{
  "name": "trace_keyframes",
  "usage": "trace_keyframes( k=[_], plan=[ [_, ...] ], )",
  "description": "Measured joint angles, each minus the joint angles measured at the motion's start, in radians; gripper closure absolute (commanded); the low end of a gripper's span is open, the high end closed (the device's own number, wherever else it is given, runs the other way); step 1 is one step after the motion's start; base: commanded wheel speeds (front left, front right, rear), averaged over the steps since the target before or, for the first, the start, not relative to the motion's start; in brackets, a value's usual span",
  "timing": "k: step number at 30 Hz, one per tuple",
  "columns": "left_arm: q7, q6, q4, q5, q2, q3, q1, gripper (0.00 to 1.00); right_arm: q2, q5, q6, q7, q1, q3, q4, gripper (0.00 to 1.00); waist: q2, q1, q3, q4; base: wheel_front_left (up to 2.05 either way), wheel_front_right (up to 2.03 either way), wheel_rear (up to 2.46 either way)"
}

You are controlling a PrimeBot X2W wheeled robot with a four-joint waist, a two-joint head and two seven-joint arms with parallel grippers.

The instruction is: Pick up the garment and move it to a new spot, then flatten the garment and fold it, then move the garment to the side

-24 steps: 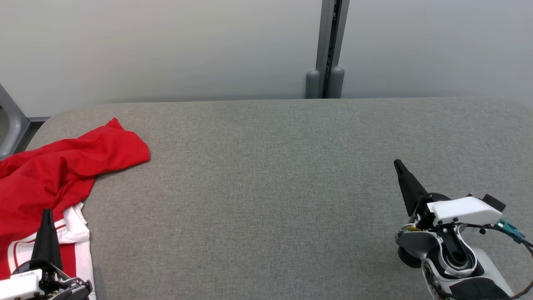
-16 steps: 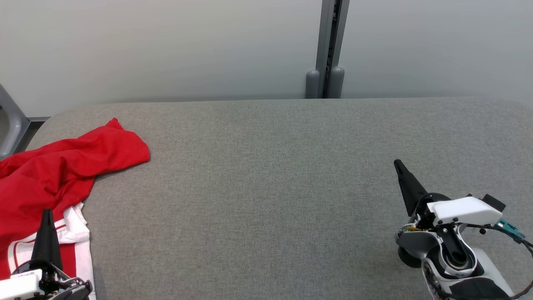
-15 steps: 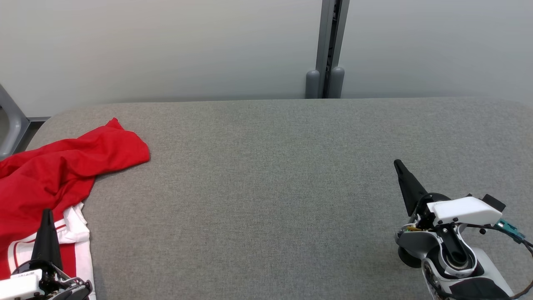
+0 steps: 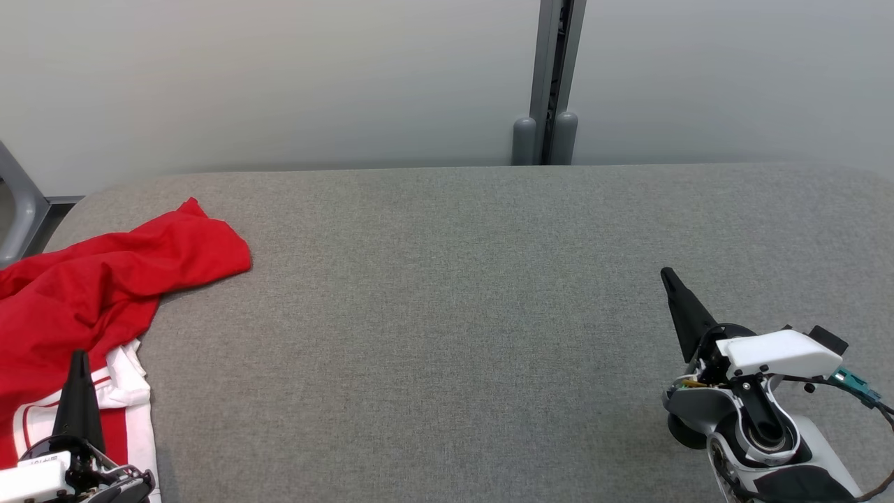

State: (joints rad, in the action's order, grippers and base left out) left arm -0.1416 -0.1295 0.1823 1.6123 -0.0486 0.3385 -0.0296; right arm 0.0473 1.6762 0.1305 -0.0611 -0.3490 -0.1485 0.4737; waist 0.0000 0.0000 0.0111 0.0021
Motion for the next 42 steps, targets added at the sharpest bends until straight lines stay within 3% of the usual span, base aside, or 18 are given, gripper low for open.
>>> trace_keyframes(
  k=[13, 14, 20, 42],
  plan=[
    [0.0, 0.0, 0.0, 0.0, 0.0, 0.0, 0.0, 1.0, 0.0, 0.0, 0.0, 0.0, 0.0, 0.0, 0.0, 1.0, 0.0, 0.0, 0.0, 0.0, 0.0, 0.0, 0.0],
    [0.0, 0.0, 0.006, 0.0, 0.002, -0.001, 0.004, 0.0, -0.002, 0.0, 0.0, 0.0, 0.006, 0.001, 0.002, 0.0, 0.0, 0.0, 0.0, 0.0, 0.0, 0.0, 0.0],
    [0.011, 0.002, 0.051, 0.0, 0.033, -0.011, 0.048, 0.0, -0.012, 0.0, -0.004, 0.003, 0.083, -0.001, 0.033, 0.0, 0.0, 0.0, 0.0, 0.0, 0.0, 0.0, 0.0],
    [0.118, 0.002, -0.02, -0.057, 0.026, -0.107, 0.041, 0.0, -0.009, -0.056, -0.004, 0.09, 0.119, -0.017, -0.123, 0.0, 0.0, 0.0, -0.001, -0.006, 0.0, 0.0, 0.0]
  ],
)
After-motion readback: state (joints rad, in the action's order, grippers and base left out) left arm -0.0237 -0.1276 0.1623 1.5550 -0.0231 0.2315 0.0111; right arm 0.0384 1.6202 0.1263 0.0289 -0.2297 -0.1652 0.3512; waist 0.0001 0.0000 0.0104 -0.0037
